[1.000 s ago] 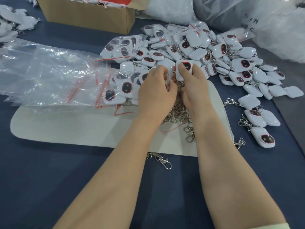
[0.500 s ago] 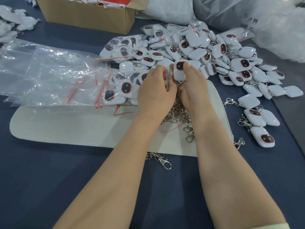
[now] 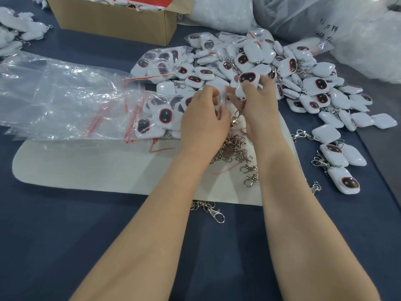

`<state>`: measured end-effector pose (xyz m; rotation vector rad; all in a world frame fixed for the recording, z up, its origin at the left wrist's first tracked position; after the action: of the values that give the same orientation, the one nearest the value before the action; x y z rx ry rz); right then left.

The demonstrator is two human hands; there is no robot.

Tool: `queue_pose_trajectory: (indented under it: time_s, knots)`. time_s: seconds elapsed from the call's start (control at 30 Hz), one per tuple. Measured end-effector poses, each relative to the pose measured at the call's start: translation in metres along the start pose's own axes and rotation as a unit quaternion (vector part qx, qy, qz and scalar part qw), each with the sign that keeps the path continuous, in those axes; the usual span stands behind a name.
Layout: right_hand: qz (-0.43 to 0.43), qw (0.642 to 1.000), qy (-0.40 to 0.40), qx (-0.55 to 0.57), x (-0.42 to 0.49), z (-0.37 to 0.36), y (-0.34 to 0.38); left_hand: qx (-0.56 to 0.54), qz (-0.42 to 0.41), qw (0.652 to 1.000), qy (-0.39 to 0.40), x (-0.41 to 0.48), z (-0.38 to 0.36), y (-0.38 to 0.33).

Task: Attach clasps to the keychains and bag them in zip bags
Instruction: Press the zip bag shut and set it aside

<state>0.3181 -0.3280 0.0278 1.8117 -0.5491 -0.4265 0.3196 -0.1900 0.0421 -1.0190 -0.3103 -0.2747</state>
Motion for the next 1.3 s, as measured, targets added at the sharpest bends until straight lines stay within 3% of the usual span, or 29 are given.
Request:
queue_pose_trajectory:
  time_s: [0.13,0.23,0.43,0.57,0.67,0.73,0.83,0.9,1.0,1.07,1.1,1.23,1.3]
  knots:
    - [0.046,0.989,-0.019,-0.140,0.001,0.002,0.023,-0.040,0.027,0.999,-0.007,0.001,0.004,0.001]
    - [0.043,0.949,0.028,-0.310,-0.001,-0.003,0.030,-0.076,0.062,0.995,-0.015,0.002,0.007,0.005]
    - [0.020,0.873,0.152,-0.464,-0.019,-0.020,0.032,-0.128,0.073,0.987,-0.058,0.001,0.019,0.003]
    - [0.023,0.907,0.154,-0.391,-0.018,-0.029,0.027,-0.107,0.028,0.991,-0.076,-0.003,0.025,-0.011]
    - [-0.035,0.938,0.188,-0.288,-0.021,-0.038,0.013,-0.099,0.002,0.990,-0.099,-0.004,0.032,-0.017]
    - [-0.050,0.923,0.210,-0.320,-0.023,-0.039,0.003,-0.110,-0.005,0.988,-0.111,-0.006,0.035,-0.019]
    - [0.016,0.863,0.226,-0.451,-0.025,-0.040,0.005,-0.116,-0.016,0.987,-0.110,-0.008,0.035,-0.024]
    - [0.013,0.877,0.244,-0.413,-0.028,-0.042,0.006,-0.124,-0.017,0.986,-0.113,-0.007,0.037,-0.024]
    - [0.015,0.930,0.156,-0.331,-0.017,-0.028,0.018,-0.151,0.009,0.982,-0.117,-0.005,0.038,-0.018]
    - [0.058,0.924,0.071,-0.371,-0.007,-0.013,0.031,-0.180,0.038,0.975,-0.125,-0.003,0.039,-0.012]
    - [0.057,0.918,0.065,-0.386,-0.006,-0.011,0.032,-0.198,0.051,0.970,-0.129,-0.003,0.039,-0.009]
    - [-0.117,0.935,0.164,-0.293,-0.022,-0.023,0.003,-0.224,0.065,0.966,-0.107,-0.001,0.034,-0.008]
    - [-0.108,0.931,0.173,-0.304,-0.024,-0.031,0.000,-0.218,0.067,0.971,-0.070,-0.001,0.025,-0.009]
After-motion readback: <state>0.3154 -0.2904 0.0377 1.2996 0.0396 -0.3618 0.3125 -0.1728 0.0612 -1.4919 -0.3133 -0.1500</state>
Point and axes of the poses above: each hand's wrist, its own x-axis towards the middle knuckle, its own z-axis out of the back of the hand, y = z × x, the point moved 9 cm from there along x, towards the middle knuckle, and after that the axes turned 2 degrees about -y, right-handed, at the moved point
